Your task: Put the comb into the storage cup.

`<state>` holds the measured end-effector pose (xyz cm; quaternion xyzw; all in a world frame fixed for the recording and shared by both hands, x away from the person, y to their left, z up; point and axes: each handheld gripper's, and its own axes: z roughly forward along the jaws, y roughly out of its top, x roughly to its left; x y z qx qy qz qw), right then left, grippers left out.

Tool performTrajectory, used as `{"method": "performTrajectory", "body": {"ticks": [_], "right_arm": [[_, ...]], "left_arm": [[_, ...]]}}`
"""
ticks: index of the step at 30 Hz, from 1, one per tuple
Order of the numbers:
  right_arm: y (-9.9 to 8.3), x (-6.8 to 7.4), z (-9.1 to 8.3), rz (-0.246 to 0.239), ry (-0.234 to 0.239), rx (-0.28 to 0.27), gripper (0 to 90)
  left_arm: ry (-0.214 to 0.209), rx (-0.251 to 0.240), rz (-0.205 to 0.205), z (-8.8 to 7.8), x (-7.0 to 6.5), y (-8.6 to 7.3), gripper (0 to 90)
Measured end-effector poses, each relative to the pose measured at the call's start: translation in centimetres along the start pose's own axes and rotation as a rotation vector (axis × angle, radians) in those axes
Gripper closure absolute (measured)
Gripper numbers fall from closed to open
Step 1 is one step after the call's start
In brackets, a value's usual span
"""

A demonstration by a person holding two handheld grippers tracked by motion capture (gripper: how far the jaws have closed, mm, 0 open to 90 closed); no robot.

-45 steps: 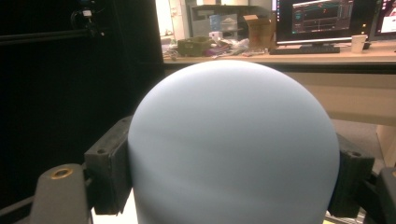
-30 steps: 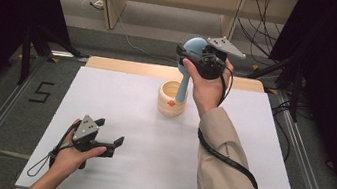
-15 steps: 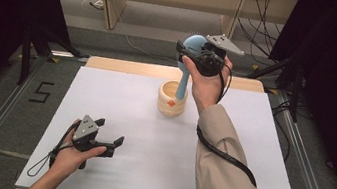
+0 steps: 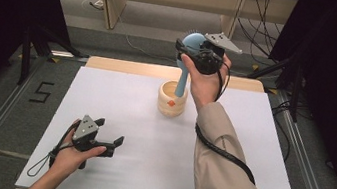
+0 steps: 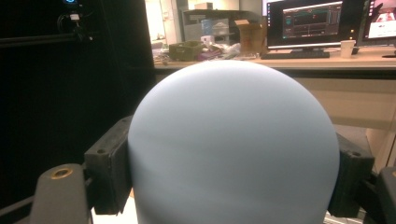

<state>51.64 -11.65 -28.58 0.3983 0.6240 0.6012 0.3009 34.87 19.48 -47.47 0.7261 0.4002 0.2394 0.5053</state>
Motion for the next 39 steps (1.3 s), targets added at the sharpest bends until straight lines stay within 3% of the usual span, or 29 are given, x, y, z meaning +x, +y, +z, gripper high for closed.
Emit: {"method": "performTrajectory", "body": {"ticks": [39], "right_arm": [[-0.8,0.0,1.5,-0.009,-0.009,0.005,21.4]], "left_arm": [[-0.002,-0.001,-0.001,0.0,0.0,0.0,4.5]]}}
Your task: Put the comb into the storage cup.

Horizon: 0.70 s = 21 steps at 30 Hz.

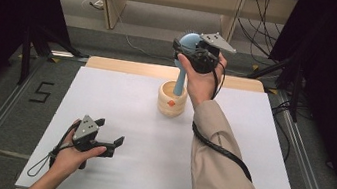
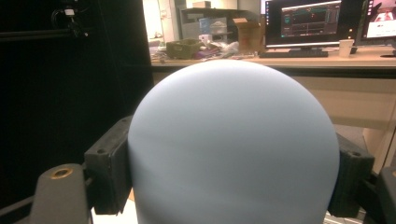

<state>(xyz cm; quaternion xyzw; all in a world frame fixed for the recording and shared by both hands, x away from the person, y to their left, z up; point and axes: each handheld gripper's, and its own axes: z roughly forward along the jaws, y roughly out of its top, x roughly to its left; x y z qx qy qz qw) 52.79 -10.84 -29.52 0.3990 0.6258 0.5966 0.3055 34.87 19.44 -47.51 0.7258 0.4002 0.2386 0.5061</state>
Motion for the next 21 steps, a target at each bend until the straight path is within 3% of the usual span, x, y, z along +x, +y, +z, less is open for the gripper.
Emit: {"method": "performTrajectory", "body": {"ticks": [21], "right_arm": [[-0.82,0.10,0.75,-0.002,0.000,0.001,21.3]], "left_arm": [[0.000,-0.001,-0.001,0.01,0.04,-0.01,4.5]]}}
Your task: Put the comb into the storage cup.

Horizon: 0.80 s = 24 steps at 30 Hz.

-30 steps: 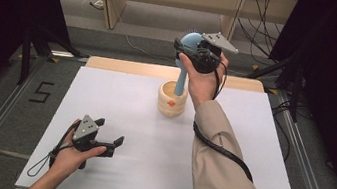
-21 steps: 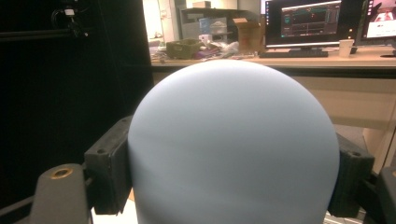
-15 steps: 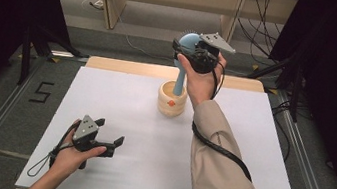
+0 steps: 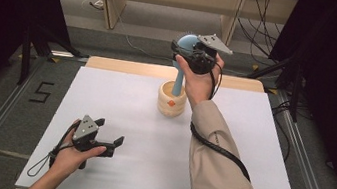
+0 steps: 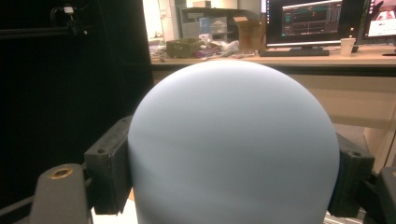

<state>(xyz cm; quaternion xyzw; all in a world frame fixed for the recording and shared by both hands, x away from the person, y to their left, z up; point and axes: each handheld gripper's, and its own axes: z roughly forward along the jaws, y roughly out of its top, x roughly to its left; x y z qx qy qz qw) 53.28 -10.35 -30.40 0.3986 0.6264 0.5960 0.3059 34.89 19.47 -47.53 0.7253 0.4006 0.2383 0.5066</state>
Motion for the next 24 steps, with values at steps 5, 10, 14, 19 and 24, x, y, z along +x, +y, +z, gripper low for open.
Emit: {"method": "performTrajectory", "body": {"ticks": [5,10,14,19,24], "right_arm": [[-0.3,0.0,0.2,0.000,0.000,0.004,21.3],[-0.6,0.0,0.3,-0.006,-0.004,0.004,21.3],[-0.8,0.1,0.5,-0.011,-0.005,0.010,21.3],[-1.1,0.1,0.7,-0.015,-0.004,0.018,21.3],[-1.5,0.0,0.8,-0.014,-0.006,0.026,21.3]], "left_arm": [[0.000,0.000,0.000,0.0,0.0,0.0,4.5],[0.001,0.001,-0.001,0.0,0.0,0.0,4.5],[0.001,0.000,-0.002,0.0,0.0,0.0,4.5],[-0.001,0.000,-0.001,0.0,0.0,0.0,4.5],[-0.001,0.001,-0.001,0.0,0.0,0.0,4.5]]}}
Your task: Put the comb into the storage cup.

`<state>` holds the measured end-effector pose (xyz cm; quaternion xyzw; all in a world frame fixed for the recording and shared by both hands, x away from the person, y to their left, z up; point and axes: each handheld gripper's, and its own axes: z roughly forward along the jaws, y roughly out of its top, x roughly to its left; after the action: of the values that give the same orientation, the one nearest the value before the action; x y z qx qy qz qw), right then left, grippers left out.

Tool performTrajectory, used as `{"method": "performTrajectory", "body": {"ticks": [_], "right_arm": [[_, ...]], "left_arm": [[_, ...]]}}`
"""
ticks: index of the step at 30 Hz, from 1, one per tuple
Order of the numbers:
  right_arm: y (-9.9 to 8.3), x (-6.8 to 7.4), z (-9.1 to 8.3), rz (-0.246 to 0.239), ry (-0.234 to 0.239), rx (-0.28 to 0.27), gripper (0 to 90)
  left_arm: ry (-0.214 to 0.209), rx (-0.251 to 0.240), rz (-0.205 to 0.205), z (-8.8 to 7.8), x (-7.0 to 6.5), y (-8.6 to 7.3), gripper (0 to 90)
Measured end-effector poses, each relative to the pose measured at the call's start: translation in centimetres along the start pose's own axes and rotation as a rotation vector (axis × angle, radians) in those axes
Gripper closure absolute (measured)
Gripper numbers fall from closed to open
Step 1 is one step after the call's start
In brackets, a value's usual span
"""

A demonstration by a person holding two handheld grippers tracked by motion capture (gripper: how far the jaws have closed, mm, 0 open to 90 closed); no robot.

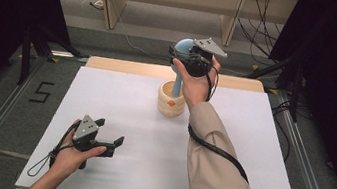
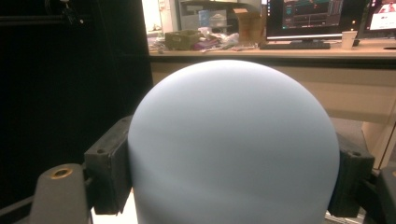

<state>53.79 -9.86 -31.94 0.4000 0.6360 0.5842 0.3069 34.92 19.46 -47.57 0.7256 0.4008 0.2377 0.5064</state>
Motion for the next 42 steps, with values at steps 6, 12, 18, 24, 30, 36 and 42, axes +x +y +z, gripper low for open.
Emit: {"method": "performTrajectory", "body": {"ticks": [6,12,18,24,30,36,42], "right_arm": [[-0.3,0.0,0.1,0.000,-0.003,0.006,21.3],[-0.6,-0.1,0.3,-0.002,-0.005,0.015,21.3],[-1.0,0.0,0.5,-0.007,-0.008,0.019,21.3],[-1.3,0.0,0.6,-0.005,-0.009,0.022,21.3],[-1.4,0.0,0.7,-0.008,-0.009,0.022,21.3],[-1.7,-0.1,0.8,-0.011,-0.012,0.030,21.3],[-2.2,-0.2,0.9,-0.007,-0.021,0.037,21.3]], "left_arm": [[-0.001,-0.001,0.000,0.0,0.0,0.0,4.5],[-0.001,-0.001,-0.002,0.0,0.0,0.0,4.5],[-0.002,0.000,-0.002,0.0,0.0,0.0,4.5],[-0.001,-0.001,-0.003,0.0,0.0,0.0,4.5],[-0.002,0.000,-0.002,0.0,0.0,-0.1,4.5],[-0.002,0.000,-0.003,0.1,0.0,-0.1,4.5],[-0.001,0.000,-0.003,0.1,0.0,-0.1,4.5]]}}
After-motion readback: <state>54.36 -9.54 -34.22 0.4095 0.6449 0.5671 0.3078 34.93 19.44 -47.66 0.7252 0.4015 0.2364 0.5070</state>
